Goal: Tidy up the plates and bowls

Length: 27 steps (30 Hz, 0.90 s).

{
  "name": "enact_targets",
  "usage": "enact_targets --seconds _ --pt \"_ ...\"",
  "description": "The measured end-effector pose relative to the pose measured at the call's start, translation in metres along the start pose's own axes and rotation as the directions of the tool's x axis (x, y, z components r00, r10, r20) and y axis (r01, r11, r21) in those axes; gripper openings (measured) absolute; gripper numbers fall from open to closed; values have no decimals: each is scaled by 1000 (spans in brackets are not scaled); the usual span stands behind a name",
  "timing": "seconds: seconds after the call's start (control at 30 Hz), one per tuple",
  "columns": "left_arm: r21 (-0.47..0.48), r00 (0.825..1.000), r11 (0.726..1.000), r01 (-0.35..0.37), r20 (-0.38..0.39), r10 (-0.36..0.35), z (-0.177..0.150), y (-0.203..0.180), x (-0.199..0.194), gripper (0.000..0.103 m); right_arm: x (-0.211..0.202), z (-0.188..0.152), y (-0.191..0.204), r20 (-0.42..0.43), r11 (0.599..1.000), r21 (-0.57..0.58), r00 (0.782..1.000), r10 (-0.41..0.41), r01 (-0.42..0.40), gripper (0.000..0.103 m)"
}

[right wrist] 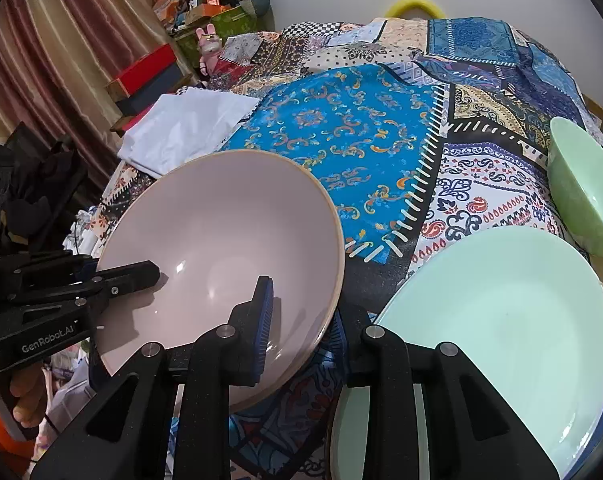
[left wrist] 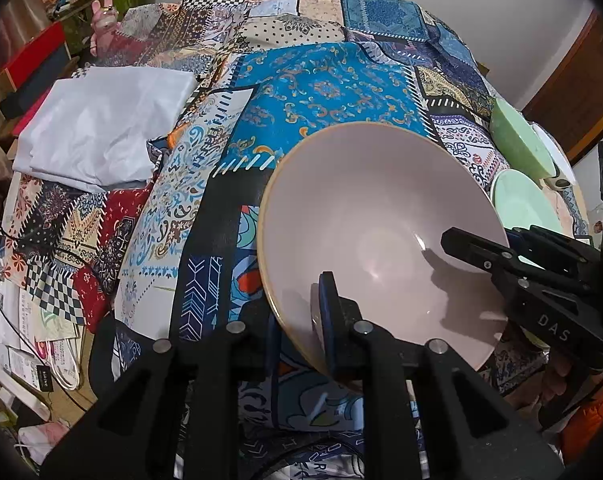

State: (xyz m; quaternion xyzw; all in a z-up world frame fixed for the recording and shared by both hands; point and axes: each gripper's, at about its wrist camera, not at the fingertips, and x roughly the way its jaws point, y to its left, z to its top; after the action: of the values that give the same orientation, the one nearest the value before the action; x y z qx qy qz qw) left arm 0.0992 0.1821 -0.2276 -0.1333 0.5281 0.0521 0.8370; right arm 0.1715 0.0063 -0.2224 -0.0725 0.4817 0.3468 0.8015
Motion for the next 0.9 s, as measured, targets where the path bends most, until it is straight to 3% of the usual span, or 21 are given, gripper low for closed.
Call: enact_targets --seconds 0.2,0.5,0.7,0.9 --pt "-14 999 1000 -3 31 4 1 3 -13 18 -7 -1 -3 -1 1000 10 1000 12 -12 26" --pt "13 990 1000 -13 144 11 10 -20 -60 19 -53 2 -14 123 1000 27 992 0 -4 34" --pt "92 969 996 -23 248 -1 13 -61 -94 45 -97 -2 -31 228 999 46 973 -33 23 46" --pt "152 948 988 -14 316 -35 21 -106 -118 55 -138 -7 -59 298 995 82 951 -77 55 47"
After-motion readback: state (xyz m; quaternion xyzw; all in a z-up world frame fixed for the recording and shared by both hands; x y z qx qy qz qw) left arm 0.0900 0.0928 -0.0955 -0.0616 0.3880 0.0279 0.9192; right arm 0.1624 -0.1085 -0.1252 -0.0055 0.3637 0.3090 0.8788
